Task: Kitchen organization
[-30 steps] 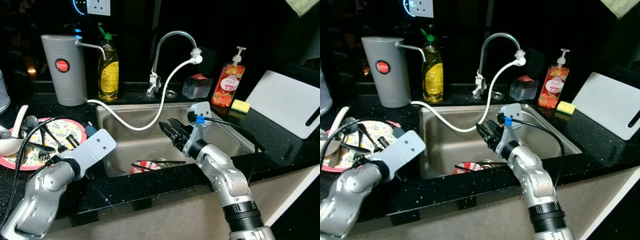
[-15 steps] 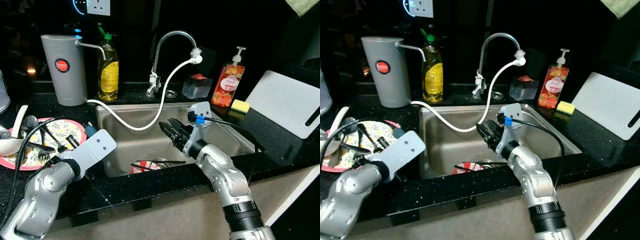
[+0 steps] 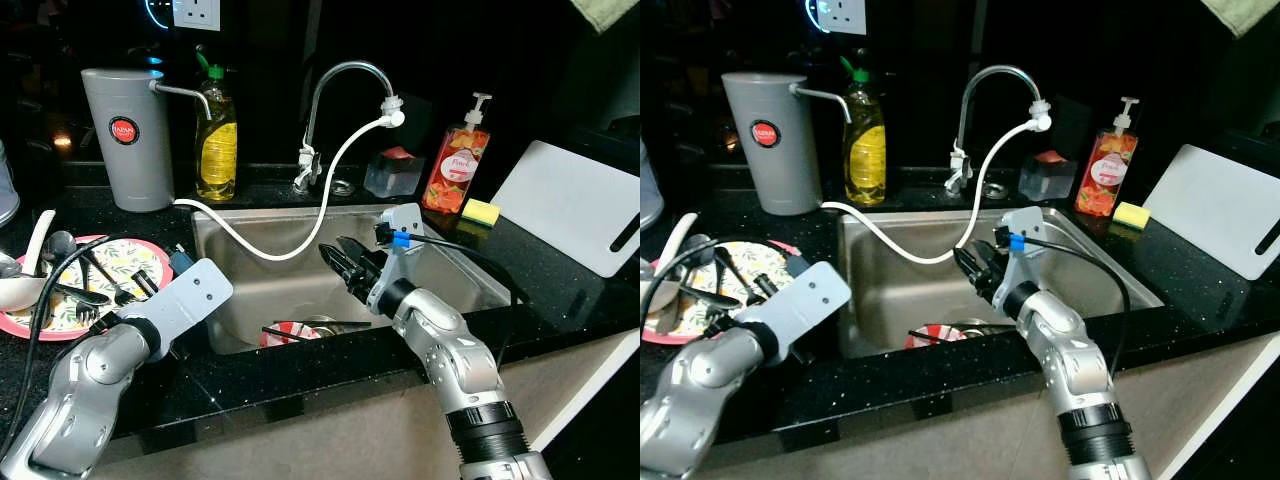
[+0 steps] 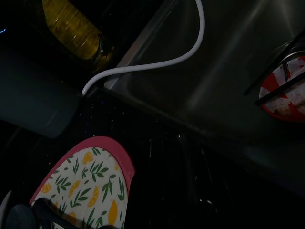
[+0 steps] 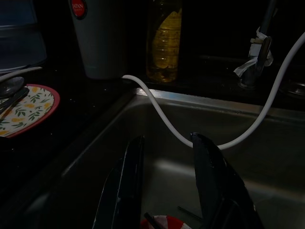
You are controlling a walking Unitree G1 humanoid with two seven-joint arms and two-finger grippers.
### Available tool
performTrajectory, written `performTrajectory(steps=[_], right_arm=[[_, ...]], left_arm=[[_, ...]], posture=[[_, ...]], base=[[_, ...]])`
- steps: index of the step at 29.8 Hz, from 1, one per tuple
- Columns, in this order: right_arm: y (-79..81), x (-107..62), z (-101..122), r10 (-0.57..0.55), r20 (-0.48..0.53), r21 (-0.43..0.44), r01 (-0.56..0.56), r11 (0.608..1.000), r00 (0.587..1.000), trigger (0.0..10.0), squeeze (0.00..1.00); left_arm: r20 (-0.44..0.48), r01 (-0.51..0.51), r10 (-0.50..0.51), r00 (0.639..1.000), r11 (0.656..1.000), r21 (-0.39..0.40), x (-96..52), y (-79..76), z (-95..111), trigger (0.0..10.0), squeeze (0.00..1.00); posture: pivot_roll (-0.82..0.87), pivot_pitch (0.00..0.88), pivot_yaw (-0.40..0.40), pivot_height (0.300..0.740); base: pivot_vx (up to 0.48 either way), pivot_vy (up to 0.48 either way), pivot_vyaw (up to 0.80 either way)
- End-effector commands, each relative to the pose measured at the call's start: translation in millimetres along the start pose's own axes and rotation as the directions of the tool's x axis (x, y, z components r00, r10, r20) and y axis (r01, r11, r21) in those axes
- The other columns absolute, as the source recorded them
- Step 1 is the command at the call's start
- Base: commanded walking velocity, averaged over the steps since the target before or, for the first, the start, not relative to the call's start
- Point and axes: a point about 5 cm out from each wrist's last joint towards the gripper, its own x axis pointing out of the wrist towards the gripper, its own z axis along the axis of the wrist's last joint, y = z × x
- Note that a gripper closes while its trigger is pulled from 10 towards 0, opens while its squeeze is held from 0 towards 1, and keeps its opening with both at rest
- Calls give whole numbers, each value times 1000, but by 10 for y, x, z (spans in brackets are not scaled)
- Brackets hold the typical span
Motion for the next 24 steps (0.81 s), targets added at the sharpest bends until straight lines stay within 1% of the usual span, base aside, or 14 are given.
performTrajectory(steps=[1, 9, 14, 18, 19, 20, 24], right_arm=[[-29, -18, 39, -10, 5, -11, 10, 1000, 1000, 10000, 0], [-15, -21, 39, -12, 9, -9, 12, 1000, 1000, 10000, 0], [-57, -45, 39, -32, 10, -12, 32, 999, 999, 10000, 0], [-42, -45, 31, -31, 12, -6, 31, 1000, 999, 10000, 0], [-42, -45, 21, -29, 9, -4, 29, 1000, 1000, 10000, 0], [-42, -45, 21, -29, 9, -4, 29, 1000, 1000, 10000, 0], [-6, 2, 13, -4, 7, -3, 4, 1000, 1000, 10000, 0]], left_arm=[[-2, 44, -44, 999, 999, -15, 13, -119, 4, 10000, 0], [-4, 44, -44, 999, 999, -16, 16, -113, -6, 10000, 0], [-5, 44, -44, 999, 999, -16, 21, -104, -17, 10000, 0], [-6, 44, -44, 999, 999, -16, 17, -98, -22, 10000, 0], [-6, 43, -44, 999, 999, -16, 23, -100, -19, 10000, 0], [-6, 43, -44, 999, 999, -16, 23, -100, -19, 10000, 0], [-7, 44, -44, 999, 999, -16, 37, -100, -21, 10000, 0]], posture=[[93, 47, -135, 740], [82, 46, -129, 740], [85, 41, -120, 740], [88, 45, -117, 740], [108, 47, -134, 740], [108, 47, -134, 740], [114, 37, -135, 740]], base=[[0, 0, 0], [0, 0, 0], [0, 0, 0], [0, 0, 0], [0, 0, 0], [0, 0, 0], [0, 0, 0]])
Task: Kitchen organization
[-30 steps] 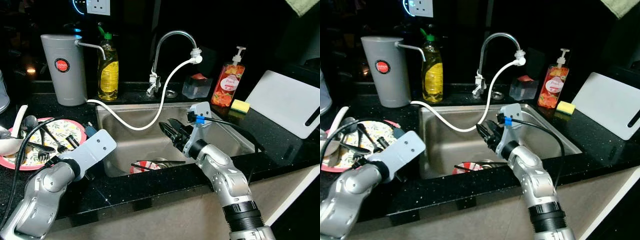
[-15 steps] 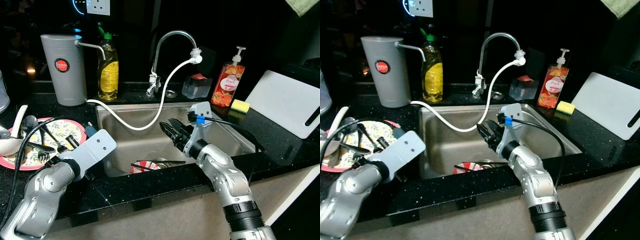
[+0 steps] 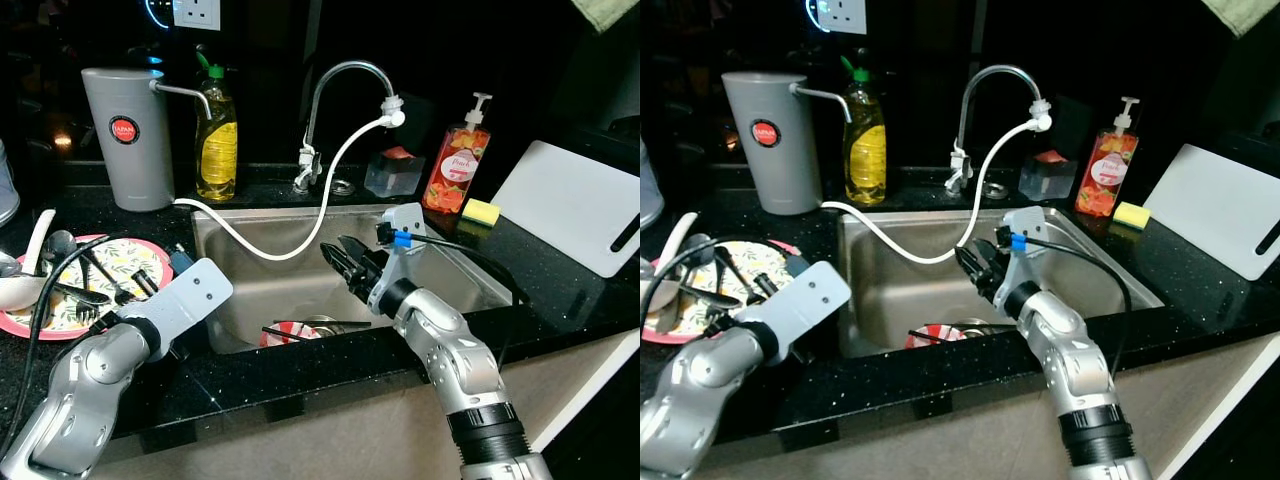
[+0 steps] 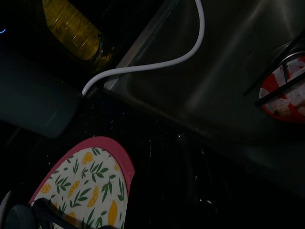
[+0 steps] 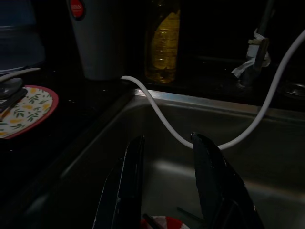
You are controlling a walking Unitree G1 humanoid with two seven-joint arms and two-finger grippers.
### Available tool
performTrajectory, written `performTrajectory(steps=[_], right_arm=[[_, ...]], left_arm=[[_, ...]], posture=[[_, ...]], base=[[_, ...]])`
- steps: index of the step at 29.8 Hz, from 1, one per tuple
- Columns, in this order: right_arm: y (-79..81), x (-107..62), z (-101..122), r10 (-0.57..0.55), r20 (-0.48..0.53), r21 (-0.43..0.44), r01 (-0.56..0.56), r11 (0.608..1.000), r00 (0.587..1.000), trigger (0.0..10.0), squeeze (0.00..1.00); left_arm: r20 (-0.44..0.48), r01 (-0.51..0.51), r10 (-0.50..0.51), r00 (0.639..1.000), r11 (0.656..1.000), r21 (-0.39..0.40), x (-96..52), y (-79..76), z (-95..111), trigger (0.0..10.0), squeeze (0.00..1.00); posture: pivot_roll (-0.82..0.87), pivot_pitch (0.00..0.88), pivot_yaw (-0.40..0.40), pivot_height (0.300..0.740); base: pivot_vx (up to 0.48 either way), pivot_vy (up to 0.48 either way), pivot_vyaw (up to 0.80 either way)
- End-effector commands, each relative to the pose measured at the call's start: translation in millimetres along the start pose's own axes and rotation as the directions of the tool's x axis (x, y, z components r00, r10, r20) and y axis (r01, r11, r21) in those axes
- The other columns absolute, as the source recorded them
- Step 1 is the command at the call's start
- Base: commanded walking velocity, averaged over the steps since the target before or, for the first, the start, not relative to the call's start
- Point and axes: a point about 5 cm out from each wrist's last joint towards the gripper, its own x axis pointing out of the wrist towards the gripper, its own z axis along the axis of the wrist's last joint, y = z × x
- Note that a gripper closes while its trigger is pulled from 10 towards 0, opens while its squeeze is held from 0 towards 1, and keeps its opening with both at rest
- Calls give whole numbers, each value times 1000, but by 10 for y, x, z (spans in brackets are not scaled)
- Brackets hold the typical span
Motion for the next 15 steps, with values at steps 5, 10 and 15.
performTrajectory(steps=[5, 10, 15], right_arm=[[-17, 21, 52, -8, 19, -2, 8, 1000, 1000, 10000, 0], [-59, -43, 18, -27, 5, -6, 27, 1000, 1000, 10000, 0], [-42, -19, 17, -21, 6, -5, 21, 1000, 1000, 10000, 0]], left_arm=[[-10, 43, -44, 999, 999, -16, 24, -102, -29, 10000, 0], [-9, 44, -44, 999, 999, -16, 26, -102, -22, 10000, 0], [-9, 44, -44, 999, 999, -16, 43, -103, -20, 10000, 0]], posture=[[100, 41, -126, 740], [95, 43, -122, 740], [97, 36, -129, 740]], base=[[0, 0, 0], [0, 0, 0], [0, 0, 0]])
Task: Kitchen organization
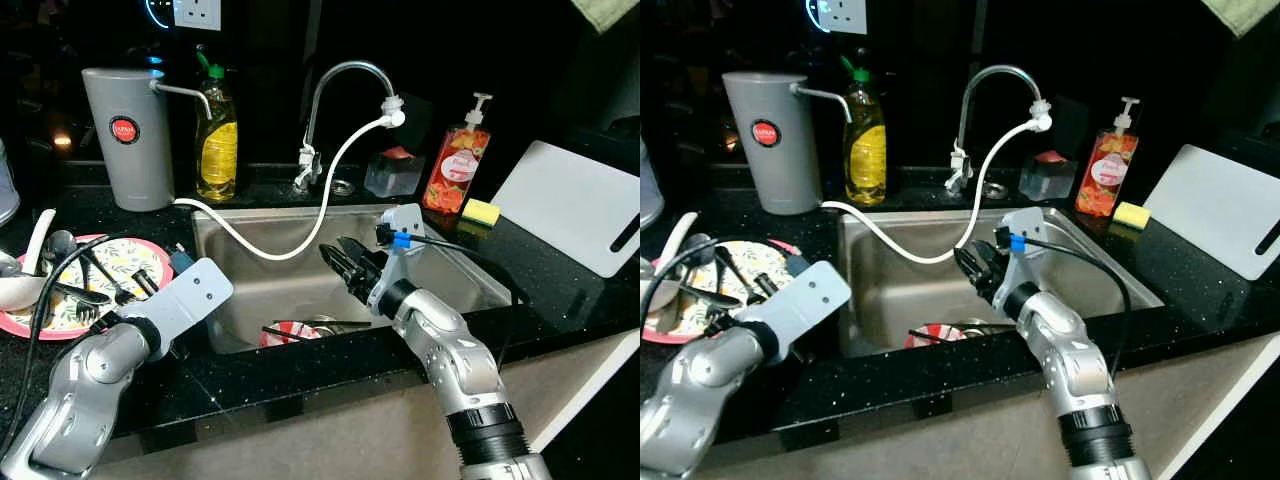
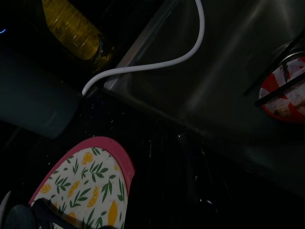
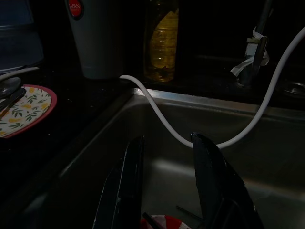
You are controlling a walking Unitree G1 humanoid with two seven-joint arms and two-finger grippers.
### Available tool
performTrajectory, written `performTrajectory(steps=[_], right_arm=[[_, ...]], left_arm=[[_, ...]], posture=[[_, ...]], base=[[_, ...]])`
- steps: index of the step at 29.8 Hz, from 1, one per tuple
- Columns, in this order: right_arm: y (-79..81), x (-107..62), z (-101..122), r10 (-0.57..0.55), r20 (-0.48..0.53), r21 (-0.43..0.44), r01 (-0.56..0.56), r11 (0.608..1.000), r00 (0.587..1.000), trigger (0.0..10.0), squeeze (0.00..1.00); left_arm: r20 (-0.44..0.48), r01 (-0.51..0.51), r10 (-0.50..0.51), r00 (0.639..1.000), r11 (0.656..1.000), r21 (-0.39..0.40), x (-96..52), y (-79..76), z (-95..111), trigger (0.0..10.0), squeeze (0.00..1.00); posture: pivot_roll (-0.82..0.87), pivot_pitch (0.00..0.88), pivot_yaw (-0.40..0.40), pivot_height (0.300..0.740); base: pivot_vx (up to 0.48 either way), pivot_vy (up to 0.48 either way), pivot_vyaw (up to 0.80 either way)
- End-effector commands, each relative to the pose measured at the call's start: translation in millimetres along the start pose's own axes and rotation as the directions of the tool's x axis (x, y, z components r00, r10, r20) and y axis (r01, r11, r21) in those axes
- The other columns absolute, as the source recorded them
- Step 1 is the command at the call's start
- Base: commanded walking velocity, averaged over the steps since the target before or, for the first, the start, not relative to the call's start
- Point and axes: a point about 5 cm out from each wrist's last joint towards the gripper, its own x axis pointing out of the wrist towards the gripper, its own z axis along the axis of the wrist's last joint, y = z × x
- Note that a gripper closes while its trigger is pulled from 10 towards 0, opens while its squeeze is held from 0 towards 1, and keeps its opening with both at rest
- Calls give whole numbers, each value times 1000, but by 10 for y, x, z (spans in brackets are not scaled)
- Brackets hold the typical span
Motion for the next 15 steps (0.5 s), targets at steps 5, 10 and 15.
performTrajectory(steps=[5, 10, 15], right_arm=[[-18, 21, 61, -1, 19, -10, 1, 1000, 1000, 10000, 0], [-56, -3, 75, -10, 19, -17, 11, 1000, 1000, 10000, 0], [-55, -29, 52, -19, 15, -14, 19, 1000, 1000, 10000, 0]], left_arm=[[-8, 44, -44, 999, 999, -17, 53, -110, -17, 10000, 0], [-8, 44, -44, 999, 999, -17, 57, -110, -13, 10000, 0], [-8, 44, -44, 999, 999, -17, 61, -113, -13, 10000, 0]], posture=[[93, 33, -132, 740], [88, 37, -129, 740], [87, 34, -126, 740]], base=[[0, 0, 0], [0, 0, 0], [0, 0, 0]])
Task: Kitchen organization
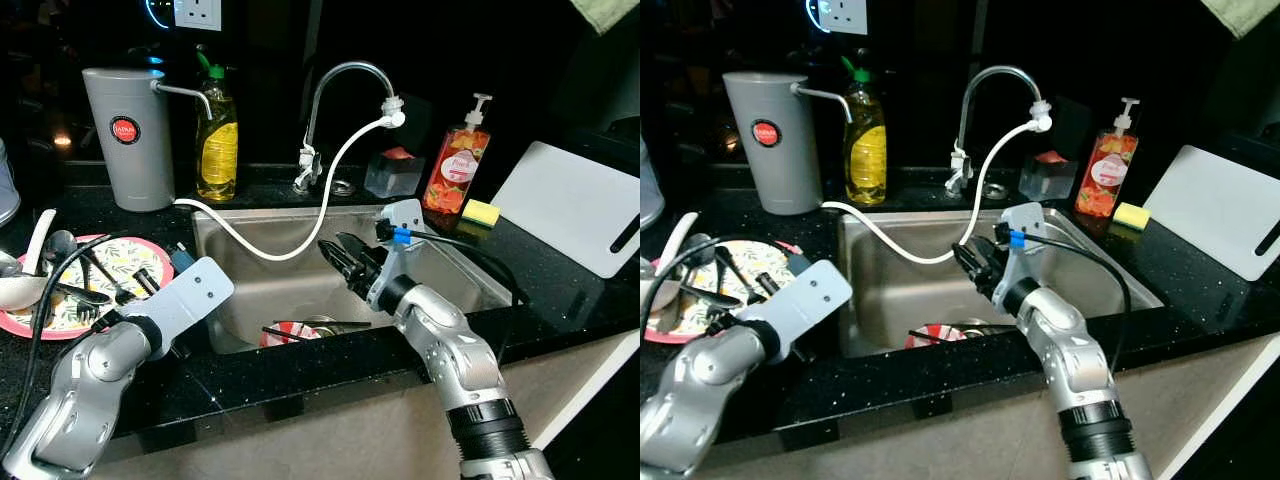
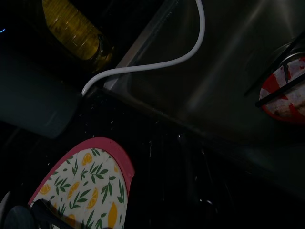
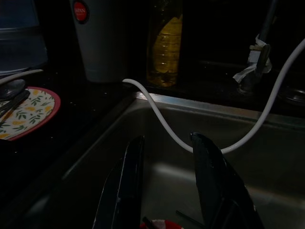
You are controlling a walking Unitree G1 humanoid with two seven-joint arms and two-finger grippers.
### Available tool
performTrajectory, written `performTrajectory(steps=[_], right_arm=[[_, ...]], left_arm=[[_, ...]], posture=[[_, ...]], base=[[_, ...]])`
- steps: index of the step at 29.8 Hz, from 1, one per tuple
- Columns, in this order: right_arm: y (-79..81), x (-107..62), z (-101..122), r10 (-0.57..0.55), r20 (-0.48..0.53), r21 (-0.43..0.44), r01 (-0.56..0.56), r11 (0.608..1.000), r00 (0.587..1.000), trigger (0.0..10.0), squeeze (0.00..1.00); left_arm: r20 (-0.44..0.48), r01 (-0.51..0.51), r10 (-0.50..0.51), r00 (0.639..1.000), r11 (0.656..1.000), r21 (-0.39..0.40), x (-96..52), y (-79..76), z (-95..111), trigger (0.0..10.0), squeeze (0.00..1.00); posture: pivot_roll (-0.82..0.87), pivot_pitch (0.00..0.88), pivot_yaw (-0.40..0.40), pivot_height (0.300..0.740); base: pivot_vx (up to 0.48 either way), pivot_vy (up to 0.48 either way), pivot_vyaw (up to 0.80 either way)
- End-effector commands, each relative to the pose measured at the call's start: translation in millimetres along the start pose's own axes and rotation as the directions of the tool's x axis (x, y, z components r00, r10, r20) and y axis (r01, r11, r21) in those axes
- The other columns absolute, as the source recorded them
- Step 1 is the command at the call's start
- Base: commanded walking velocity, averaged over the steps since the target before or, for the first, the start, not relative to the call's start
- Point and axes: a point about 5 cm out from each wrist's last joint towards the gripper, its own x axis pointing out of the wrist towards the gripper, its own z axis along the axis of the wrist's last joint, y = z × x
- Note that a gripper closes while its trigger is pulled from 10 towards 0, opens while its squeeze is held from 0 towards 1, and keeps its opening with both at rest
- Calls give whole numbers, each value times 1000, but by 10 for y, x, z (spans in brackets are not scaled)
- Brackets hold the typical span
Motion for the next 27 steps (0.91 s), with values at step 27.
performTrajectory(steps=[27], right_arm=[[-27, -21, 15, -11, 8, -1, 11, 1000, 1000, 10000, 0]], left_arm=[[-6, 43, -43, 999, 999, -14, 24, -119, -16, 10000, 0]], posture=[[92, 34, -131, 740]], base=[[0, 0, 0]])
